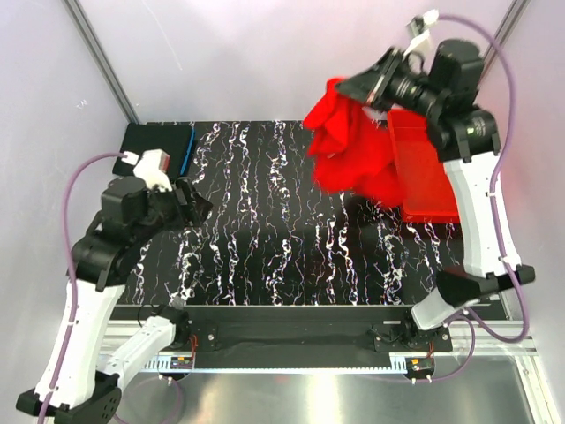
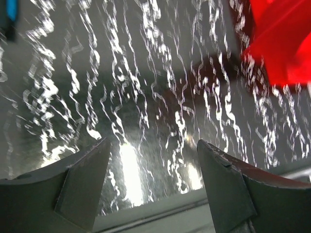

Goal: Fold and stack the t-shirts
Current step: Move the tshirt to the center of the board

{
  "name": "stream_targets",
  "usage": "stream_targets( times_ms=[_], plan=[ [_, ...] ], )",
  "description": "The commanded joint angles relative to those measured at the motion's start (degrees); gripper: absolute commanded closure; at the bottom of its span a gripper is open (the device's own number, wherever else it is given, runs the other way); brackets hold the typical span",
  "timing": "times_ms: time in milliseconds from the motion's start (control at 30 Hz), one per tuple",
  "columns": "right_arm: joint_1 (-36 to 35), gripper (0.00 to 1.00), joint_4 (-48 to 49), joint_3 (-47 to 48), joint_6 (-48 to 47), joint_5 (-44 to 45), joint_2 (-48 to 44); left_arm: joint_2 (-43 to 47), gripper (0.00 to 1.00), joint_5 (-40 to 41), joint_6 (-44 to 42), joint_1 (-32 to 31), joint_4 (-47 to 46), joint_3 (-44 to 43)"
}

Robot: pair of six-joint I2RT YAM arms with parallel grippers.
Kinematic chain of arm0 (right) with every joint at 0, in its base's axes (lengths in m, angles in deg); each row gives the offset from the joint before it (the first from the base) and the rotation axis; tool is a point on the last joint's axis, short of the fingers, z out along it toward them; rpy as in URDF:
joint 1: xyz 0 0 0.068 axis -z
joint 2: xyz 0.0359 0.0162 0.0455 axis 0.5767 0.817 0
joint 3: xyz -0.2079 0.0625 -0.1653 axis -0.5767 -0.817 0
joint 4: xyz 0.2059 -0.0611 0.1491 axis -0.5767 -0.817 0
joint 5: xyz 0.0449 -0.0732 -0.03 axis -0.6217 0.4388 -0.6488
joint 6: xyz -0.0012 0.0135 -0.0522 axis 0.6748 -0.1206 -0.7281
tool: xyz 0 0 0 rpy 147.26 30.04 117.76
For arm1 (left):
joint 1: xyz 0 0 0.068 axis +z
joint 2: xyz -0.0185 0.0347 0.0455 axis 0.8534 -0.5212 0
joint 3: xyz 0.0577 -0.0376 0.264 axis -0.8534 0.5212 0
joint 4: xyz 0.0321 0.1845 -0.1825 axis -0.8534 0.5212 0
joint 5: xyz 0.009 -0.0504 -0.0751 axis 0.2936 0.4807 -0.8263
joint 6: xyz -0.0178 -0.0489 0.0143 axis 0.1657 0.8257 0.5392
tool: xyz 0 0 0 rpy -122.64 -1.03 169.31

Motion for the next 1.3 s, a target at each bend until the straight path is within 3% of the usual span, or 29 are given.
stream_targets(
  times_ms=[0, 33, 67, 167, 200, 267, 333, 433, 500, 600, 733, 900, 1033, 1267],
  plan=[
    [-2.1, 1.0, 4.9, -10.4, 2.3, -3.7, -5.2, 3.1, 0.23, 6.4, -1.4, -0.1, -0.2, -5.2],
    [-2.1, 1.0, 5.1, -12.6, 2.1, -3.4, -6.2, 3.6, 0.23, 6.5, -1.9, -0.1, -0.1, -5.4],
    [-2.2, 0.93, 4.3, -16.3, 1.6, -2.3, -7.8, 3.6, 0.23, 5.9, -2.1, -0.1, 0.4, -5.6],
    [-2.1, 0.68, 1.4, -21.7, -0.9, -2.5, -7.6, 2.6, 0.21, 1.9, -1.5, -0.1, 0.9, -4.8],
    [-2.1, 0.55, -0.4, -22.1, -1.8, -4.7, -5.2, 2.0, 0.2, 0.3, -0.6, -0.2, 0.8, -3.5],
    [-2.1, 0.42, -8.4, -22.3, -5.0, -6.1, -2.3, 0.6, 0.2, -3.5, 0.3, -0.2, 0.1, -2.2],
    [-2.1, 0.33, -15.5, -23.2, -10.0, -0.8, -0.4, -0.4, 0.26, -2.9, 0.7, -1.8, 0.4, -1.4],
    [-2.1, 0.32, -19.6, -29.4, -16.1, 6.1, -2.0, -2.5, 0.29, 4.7, 1.3, -7.4, 1.9, -1.9],
    [-2.1, 0.33, -19.6, -35.9, -17.8, 5.7, -4.1, -4.6, 0.29, 7.3, 2.5, -10.6, 2.3, -2.7],
    [-3.4, 0.4, -13.2, -47.4, -15.3, 0.0, -7.2, -6.7, 0.27, 5.2, 4.2, -12.9, -1.0, -0.5],
    [-7.6, 0.41, -4.7, -61.3, -11.6, -1.1, -10.1, -13.4, 0.2, 0.3, 5.7, -15.9, -5.1, 3.4],
    [-11.0, 0.36, 0.8, -68.4, -9.8, -2.4, -8.6, -25.5, 0.19, -7.7, 9.5, -17.6, -11.9, 7.4],
    [-11.3, 0.23, -0.1, -70.5, -12.5, 1.7, -7.3, -34.3, 0.15, -5.7, 10.6, -18.1, -15.7, 4.6],
    [-11.3, 0.27, -2.2, -73.5, -12.5, 5.4, -4.9, -47.7, 0.1, -1.9, 13.3, -18.2, -18.3, -4.7]
  ],
)
